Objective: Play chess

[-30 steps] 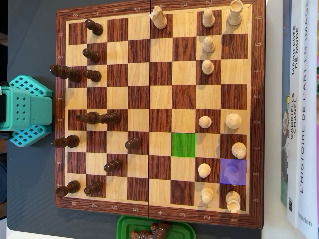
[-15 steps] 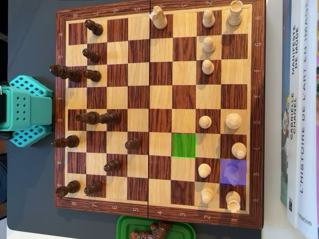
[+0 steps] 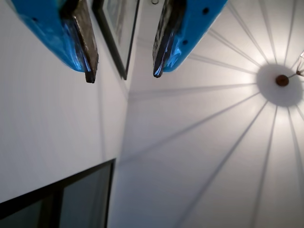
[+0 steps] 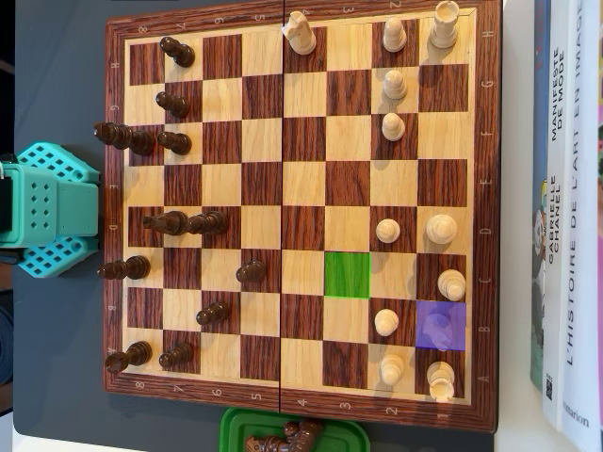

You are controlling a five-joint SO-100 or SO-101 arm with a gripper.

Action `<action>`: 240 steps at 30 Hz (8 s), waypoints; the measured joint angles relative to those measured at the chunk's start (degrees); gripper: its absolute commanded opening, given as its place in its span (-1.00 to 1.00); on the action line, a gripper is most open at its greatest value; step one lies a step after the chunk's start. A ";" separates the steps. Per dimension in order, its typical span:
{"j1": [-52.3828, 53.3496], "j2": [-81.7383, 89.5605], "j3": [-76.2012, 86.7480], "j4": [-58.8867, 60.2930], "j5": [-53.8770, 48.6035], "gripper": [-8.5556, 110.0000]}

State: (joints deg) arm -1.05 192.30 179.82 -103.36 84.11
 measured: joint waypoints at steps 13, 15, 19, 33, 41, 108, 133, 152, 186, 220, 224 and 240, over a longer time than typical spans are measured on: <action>0.00 -0.09 0.00 0.88 -0.44 -0.56; 0.44 -0.09 0.00 3.60 -1.58 -0.56; 0.53 -0.09 0.00 11.78 -2.46 -0.56; -0.09 -0.70 0.09 48.78 -14.06 -0.56; 2.20 -0.70 0.09 68.12 -14.24 -0.56; 11.16 -98.26 -91.23 157.50 -4.75 -0.57; 13.36 -117.86 -103.62 157.50 -4.75 -0.57; 13.36 -124.72 -108.63 157.50 -4.75 -0.57; 12.22 -129.64 -113.20 157.50 -4.75 -0.57; 12.39 -129.99 -113.20 160.49 -4.75 -0.57; 12.39 -129.99 -113.20 160.49 -4.75 -0.57; 12.39 -129.99 -113.20 160.49 -4.75 -0.57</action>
State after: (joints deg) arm 11.34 62.31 66.62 57.13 79.37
